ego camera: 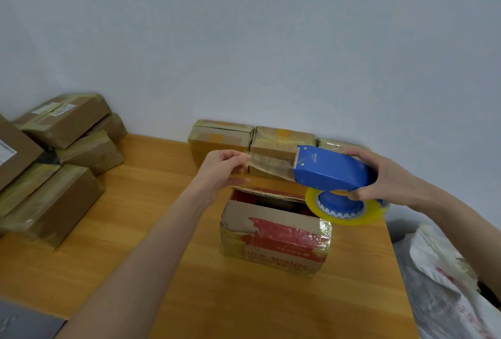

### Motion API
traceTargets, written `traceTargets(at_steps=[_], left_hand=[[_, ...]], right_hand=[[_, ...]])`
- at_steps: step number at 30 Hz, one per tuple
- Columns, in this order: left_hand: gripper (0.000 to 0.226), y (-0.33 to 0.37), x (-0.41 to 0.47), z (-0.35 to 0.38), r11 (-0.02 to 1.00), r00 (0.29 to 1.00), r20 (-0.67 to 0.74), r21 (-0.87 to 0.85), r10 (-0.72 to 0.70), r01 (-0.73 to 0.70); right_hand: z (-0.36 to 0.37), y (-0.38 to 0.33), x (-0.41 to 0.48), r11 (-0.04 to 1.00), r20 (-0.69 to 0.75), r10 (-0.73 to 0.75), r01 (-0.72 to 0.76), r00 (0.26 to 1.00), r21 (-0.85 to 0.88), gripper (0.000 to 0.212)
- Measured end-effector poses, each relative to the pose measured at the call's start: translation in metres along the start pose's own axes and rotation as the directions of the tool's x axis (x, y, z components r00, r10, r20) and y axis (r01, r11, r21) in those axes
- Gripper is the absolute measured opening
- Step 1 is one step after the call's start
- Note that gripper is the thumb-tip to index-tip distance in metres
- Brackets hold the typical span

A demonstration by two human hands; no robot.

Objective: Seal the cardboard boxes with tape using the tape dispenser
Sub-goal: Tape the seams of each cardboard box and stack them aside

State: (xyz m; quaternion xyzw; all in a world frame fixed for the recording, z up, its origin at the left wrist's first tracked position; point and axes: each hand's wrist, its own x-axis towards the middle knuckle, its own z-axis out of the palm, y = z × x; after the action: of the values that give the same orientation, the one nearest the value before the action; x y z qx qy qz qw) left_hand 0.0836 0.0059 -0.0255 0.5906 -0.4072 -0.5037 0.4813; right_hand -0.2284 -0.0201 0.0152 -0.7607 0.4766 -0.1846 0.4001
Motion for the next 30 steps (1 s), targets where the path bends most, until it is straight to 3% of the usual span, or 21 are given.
traceTargets(at_steps=[3,5,8,12,24,30], left_hand=[[0.024,0.002,0.000,0.005,0.983,0.995,0.010,-0.156,-0.098,0.098],[0.028,0.001,0.002,0.007,0.996,0.997,-0.020,-0.045,-0.079,0.078],[0.014,-0.005,0.008,0.007,0.997,0.998,-0.063,0.079,-0.015,0.020],[0.010,-0.012,0.019,-0.003,0.996,0.991,-0.098,-0.022,-0.090,0.088],[0.008,-0.064,0.019,-0.026,0.955,0.928,-0.240,-0.154,-0.284,0.253],[0.011,-0.063,0.019,-0.028,0.946,0.934,-0.250,-0.265,-0.254,0.186]], right_hand=[[0.000,0.002,0.003,1.000,-0.003,0.017,-0.017,1.000,0.003,0.070],[0.001,-0.002,0.006,1.000,0.003,0.015,-0.015,1.000,-0.008,0.069],[0.002,-0.008,0.012,1.000,0.000,-0.003,0.003,1.000,-0.028,0.068],[0.009,-0.011,0.026,0.998,-0.033,0.003,-0.006,0.999,-0.069,0.069],[0.057,0.001,0.059,0.971,0.130,0.015,0.016,0.991,-0.237,0.072],[0.047,-0.012,0.063,0.997,0.061,0.017,-0.012,0.998,-0.075,0.072]])
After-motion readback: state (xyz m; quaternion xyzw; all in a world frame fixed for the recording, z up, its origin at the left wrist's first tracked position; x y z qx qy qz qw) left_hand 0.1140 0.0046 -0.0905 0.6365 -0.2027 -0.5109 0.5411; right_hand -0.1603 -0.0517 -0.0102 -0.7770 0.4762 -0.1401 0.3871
